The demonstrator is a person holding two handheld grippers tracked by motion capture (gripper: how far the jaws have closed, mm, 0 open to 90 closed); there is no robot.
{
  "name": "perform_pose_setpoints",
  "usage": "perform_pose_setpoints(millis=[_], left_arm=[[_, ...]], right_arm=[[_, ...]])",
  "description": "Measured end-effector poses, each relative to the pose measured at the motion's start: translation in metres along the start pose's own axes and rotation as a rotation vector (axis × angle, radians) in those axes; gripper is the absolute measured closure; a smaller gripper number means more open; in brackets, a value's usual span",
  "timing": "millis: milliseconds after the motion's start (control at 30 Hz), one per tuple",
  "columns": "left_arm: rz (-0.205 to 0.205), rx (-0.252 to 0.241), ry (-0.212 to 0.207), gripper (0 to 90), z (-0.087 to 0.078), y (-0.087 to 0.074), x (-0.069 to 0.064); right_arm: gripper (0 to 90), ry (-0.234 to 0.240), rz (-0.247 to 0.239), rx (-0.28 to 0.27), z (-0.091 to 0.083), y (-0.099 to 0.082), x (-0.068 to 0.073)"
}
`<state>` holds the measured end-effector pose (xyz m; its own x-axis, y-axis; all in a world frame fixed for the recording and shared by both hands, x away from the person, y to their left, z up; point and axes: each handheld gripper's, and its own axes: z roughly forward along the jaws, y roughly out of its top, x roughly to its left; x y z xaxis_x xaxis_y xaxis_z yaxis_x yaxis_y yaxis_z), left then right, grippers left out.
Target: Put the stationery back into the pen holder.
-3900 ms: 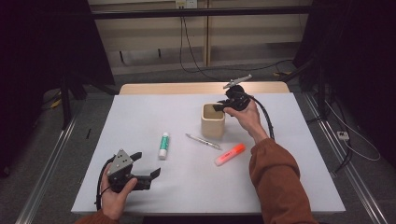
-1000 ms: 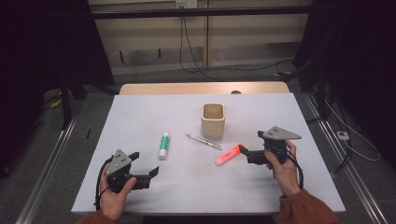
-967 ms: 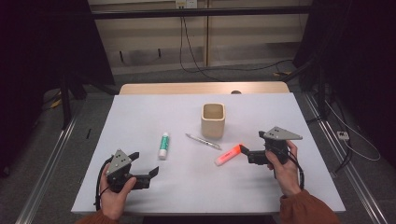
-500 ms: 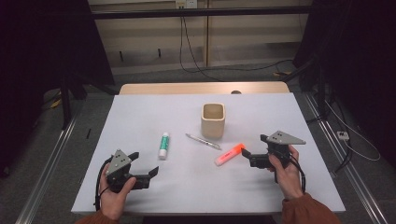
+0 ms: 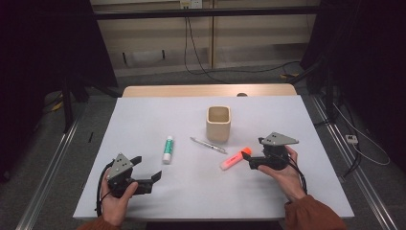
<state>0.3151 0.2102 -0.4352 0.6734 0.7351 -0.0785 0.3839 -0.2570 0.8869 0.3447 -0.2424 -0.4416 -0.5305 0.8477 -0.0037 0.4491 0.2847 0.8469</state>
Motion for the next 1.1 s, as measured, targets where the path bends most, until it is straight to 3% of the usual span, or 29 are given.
perform_pose_setpoints(millis=[200,267,400,567,733,800,900,1033,1100], left_arm=[[0.007,0.003,0.001,7.5,0.000,0.001,-0.001],[0.011,0.003,0.001,7.5,0.000,0.001,-0.002],[0.014,0.001,0.001,7.4,0.001,0.002,-0.002],[0.017,0.000,0.004,7.5,0.000,0.002,-0.003],[0.014,0.002,0.004,7.4,0.001,0.001,-0.003],[0.013,0.003,0.005,7.5,0.001,0.001,-0.003],[0.013,0.009,0.006,7.5,0.001,0.001,-0.003],[0.018,0.007,0.006,7.5,0.001,0.001,-0.002],[0.013,0.007,0.004,7.4,0.001,0.001,-0.002]], right_arm=[[44.7,0.049,0.066,-0.026,0.004,-0.001,-0.008],[50.8,0.089,0.092,-0.034,0.005,-0.001,-0.011],[61.6,0.139,0.092,-0.023,0.005,0.001,-0.013],[90.0,0.174,0.093,0.005,0.005,0.008,-0.016],[90.0,0.163,0.057,0.070,0.014,0.015,-0.015],[90.0,0.221,0.032,0.081,0.018,0.017,-0.017],[90.0,0.198,0.009,0.139,0.029,0.023,-0.021],[90.0,0.172,-0.013,0.172,0.044,0.029,-0.027],[90.0,0.174,0.012,0.186,0.052,0.029,-0.031]])
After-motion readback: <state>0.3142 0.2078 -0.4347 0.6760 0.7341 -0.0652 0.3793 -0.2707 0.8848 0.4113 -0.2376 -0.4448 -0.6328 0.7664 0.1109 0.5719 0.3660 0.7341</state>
